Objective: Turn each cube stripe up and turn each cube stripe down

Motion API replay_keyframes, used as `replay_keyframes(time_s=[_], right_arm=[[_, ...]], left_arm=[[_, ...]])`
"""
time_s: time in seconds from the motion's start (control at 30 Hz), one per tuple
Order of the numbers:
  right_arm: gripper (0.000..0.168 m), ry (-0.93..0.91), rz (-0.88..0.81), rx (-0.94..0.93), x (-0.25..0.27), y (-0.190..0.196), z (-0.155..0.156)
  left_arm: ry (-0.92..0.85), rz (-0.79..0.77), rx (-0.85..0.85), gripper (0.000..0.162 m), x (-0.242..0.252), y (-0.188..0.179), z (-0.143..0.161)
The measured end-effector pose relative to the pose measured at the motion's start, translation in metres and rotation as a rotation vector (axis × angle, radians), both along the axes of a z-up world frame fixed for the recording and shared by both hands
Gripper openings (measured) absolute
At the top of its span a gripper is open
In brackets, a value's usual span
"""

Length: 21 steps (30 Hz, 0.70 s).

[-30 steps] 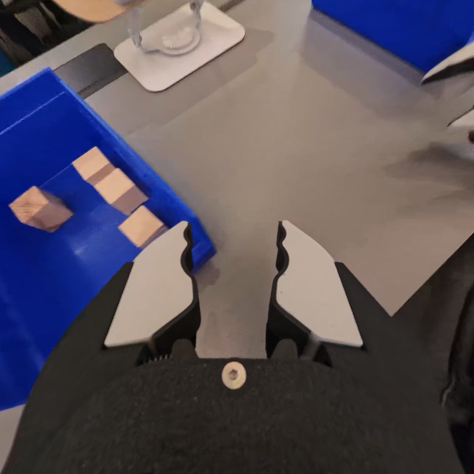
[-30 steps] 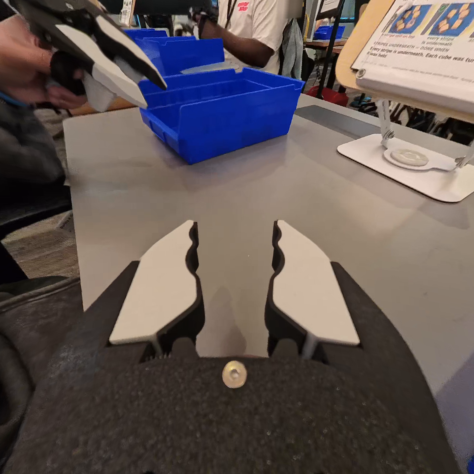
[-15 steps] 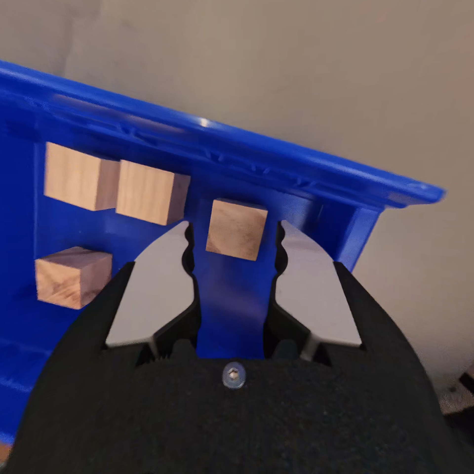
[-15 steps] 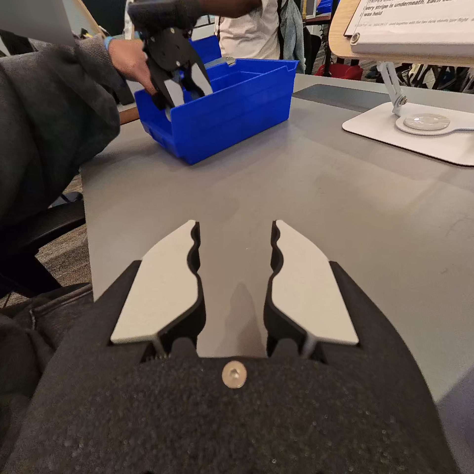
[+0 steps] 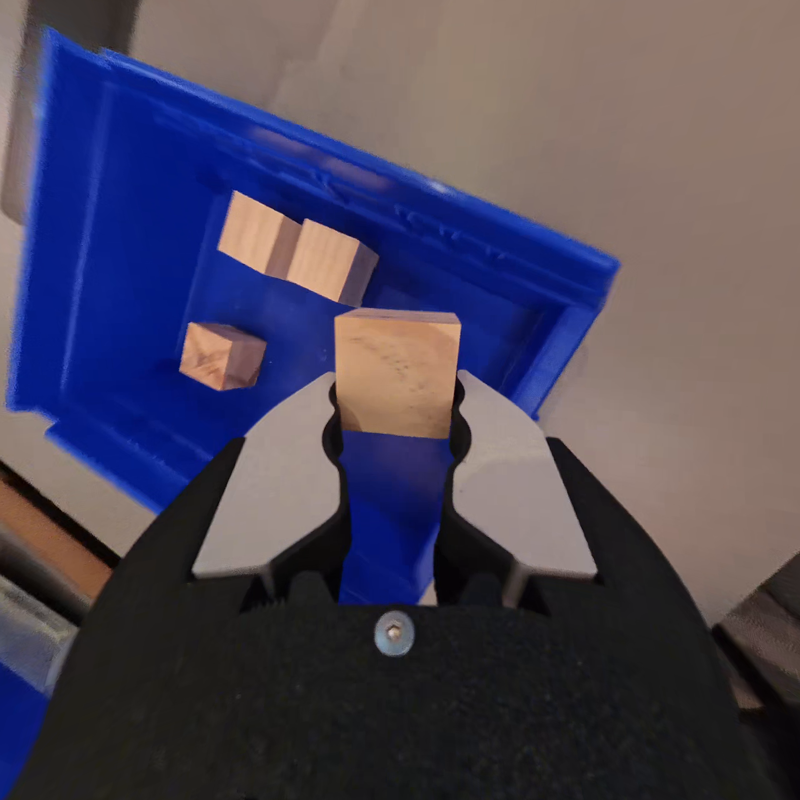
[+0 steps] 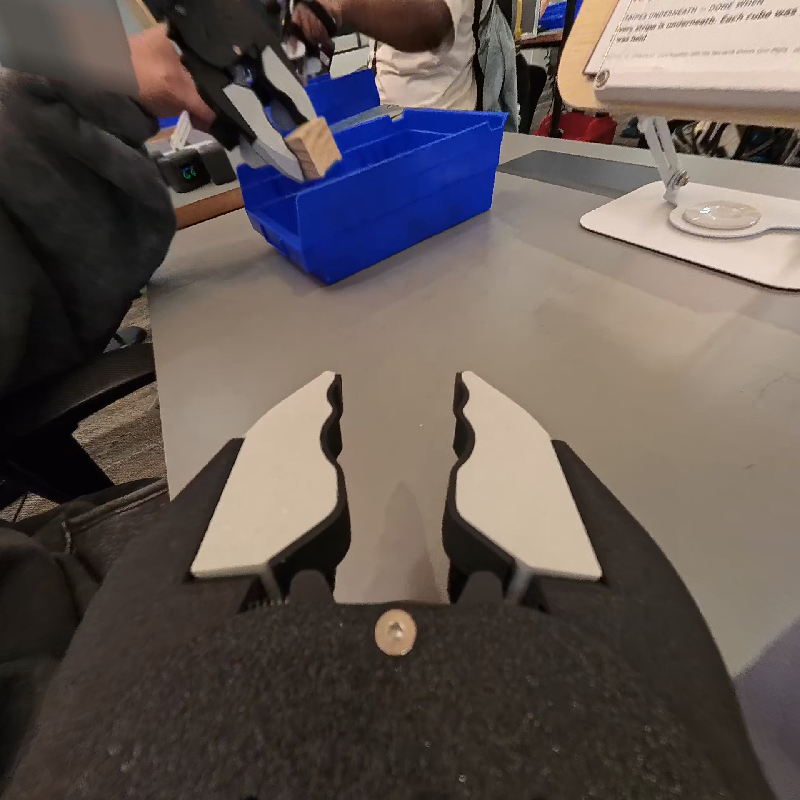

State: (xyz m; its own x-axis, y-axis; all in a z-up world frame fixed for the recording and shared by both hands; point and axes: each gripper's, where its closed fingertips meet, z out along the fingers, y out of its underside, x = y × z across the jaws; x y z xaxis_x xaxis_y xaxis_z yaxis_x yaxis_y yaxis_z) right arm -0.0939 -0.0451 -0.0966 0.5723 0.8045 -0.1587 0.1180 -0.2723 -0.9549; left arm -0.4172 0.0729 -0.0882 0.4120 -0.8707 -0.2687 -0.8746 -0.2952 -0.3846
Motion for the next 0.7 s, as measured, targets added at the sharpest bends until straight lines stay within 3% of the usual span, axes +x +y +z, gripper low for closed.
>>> replay_keyframes(time_s=[0.13, 0.33, 0.7], right_arm=[[0.046, 0.010, -0.031, 0.026, 0.009, 0.002, 0.009], [0.046, 0.069, -0.060, 0.031, 0.021, 0.007, 0.018], [0.052, 0.082, -0.066, 0.109, 0.030, 0.014, 0.012]], left_arm=[[-0.161, 0.007, 0.019, 0.046, 0.031, -0.037, 0.031], [-0.541, 0.018, -0.122, 0.046, 0.132, -0.076, 0.048], [-1.069, 0.219, -0.621, 0.046, 0.278, -0.041, 0.054]])
